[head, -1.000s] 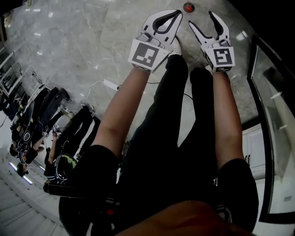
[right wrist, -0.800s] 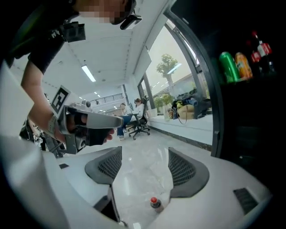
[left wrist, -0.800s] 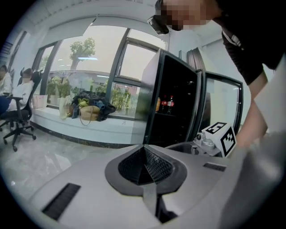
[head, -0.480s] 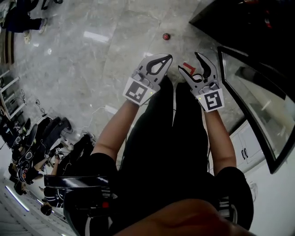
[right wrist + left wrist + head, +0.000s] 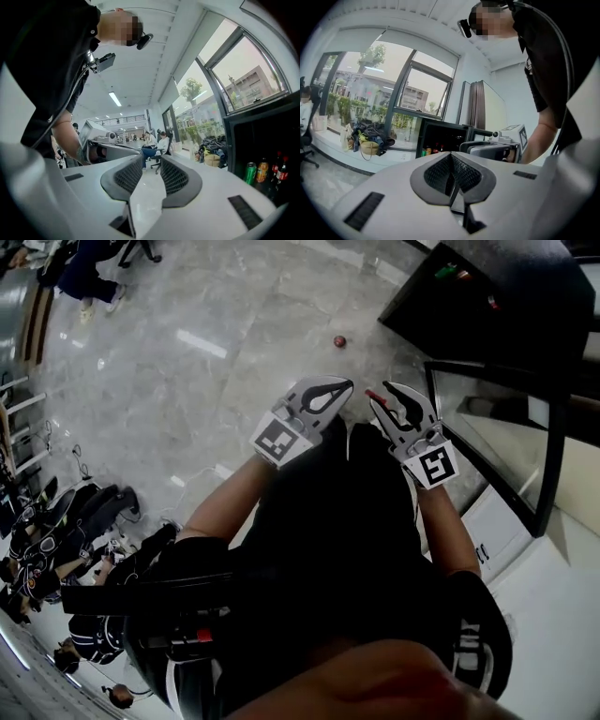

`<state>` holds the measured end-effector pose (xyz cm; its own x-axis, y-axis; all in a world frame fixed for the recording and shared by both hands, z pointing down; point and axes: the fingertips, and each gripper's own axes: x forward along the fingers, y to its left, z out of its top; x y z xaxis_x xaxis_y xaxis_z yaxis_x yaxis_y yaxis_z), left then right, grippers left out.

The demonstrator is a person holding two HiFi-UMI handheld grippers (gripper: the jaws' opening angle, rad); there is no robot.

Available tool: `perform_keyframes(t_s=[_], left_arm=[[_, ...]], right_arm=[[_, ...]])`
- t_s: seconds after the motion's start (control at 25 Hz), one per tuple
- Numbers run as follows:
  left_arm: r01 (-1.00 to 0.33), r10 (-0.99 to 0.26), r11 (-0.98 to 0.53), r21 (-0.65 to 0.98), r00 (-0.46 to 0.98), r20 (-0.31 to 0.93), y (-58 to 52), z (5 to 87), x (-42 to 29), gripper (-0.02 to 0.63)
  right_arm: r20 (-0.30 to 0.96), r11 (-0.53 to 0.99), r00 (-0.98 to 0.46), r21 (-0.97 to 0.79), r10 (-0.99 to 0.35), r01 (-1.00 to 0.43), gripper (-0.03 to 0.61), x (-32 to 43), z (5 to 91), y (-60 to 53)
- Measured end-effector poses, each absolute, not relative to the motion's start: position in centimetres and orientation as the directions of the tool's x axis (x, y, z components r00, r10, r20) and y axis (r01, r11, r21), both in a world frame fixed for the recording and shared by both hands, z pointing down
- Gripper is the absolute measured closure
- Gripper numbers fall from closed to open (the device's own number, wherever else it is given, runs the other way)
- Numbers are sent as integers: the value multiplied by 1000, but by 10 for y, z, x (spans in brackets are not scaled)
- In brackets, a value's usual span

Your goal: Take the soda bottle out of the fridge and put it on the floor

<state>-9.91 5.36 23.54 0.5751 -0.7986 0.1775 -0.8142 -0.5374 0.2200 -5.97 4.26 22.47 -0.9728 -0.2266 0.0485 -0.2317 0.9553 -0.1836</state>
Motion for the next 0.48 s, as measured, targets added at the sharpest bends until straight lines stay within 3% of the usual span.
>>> perform_keyframes(t_s=[0.28,0.48], left_arm=[[-799,-787,-565,205,597,155,63,161,-92,618],[-773,-766,-620,135,633,113,71,121,-83,618]], right_arm=[[41,954,-979,-219,-199,-203,554,-51,153,54],[35,965,-984,-192,-174,-178,566,-54,106,68]])
